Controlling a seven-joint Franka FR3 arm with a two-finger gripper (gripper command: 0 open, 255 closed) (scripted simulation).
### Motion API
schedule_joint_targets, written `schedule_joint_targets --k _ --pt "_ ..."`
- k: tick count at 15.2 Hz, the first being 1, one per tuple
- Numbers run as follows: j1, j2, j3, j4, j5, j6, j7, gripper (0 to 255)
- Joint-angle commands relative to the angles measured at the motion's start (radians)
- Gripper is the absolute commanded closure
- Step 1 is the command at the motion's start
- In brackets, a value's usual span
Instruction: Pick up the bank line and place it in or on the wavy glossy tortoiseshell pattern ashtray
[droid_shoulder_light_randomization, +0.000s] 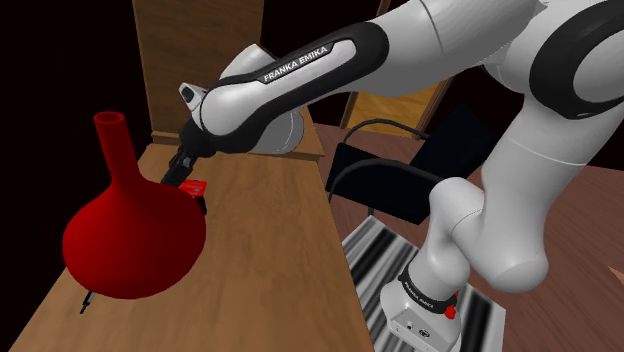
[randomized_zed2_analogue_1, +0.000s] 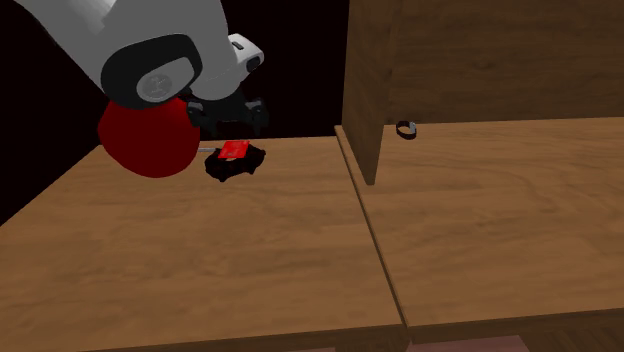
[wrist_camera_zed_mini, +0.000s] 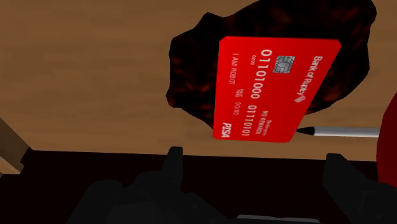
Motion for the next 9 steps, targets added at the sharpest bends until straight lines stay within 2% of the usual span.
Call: schedule_joint_targets --k 1,2,9 --pt "0.009 -0.068 -0.019 -0.039 -0.078 -0.022 0.058 0" --pt "0.007 -0.099 -0.024 -0.053 -0.114 -0.035 0.086 0" --pt "0.005 -0.099 -0.022 -0.053 -0.114 -0.035 0.085 0"
